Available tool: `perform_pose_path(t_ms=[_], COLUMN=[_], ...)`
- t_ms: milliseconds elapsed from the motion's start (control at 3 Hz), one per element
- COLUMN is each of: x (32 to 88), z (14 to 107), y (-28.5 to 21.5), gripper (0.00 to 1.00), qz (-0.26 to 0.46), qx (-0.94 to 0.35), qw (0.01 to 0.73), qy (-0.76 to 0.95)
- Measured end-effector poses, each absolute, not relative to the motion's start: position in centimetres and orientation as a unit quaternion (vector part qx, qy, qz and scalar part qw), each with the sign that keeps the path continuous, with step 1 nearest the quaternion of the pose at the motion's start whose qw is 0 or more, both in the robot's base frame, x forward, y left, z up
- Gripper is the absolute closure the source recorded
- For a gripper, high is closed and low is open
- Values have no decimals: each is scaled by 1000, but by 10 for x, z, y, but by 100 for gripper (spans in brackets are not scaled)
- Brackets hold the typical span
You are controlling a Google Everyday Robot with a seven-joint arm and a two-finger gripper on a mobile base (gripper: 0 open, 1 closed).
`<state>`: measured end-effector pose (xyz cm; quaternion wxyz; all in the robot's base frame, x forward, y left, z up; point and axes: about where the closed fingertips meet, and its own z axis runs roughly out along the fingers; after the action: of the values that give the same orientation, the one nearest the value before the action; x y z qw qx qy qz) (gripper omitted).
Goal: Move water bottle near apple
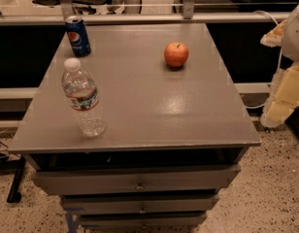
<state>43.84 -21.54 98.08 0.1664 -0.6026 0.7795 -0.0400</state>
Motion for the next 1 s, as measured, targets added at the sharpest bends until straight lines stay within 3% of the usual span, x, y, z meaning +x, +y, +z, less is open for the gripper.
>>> perform_pose_path(t_ms=[667,1000], x=[442,455], z=[973,948], y=[-209,-187], gripper=[0,0], qz=[-23,28], qx=[-601,-601], qw=[183,225], qy=[778,767])
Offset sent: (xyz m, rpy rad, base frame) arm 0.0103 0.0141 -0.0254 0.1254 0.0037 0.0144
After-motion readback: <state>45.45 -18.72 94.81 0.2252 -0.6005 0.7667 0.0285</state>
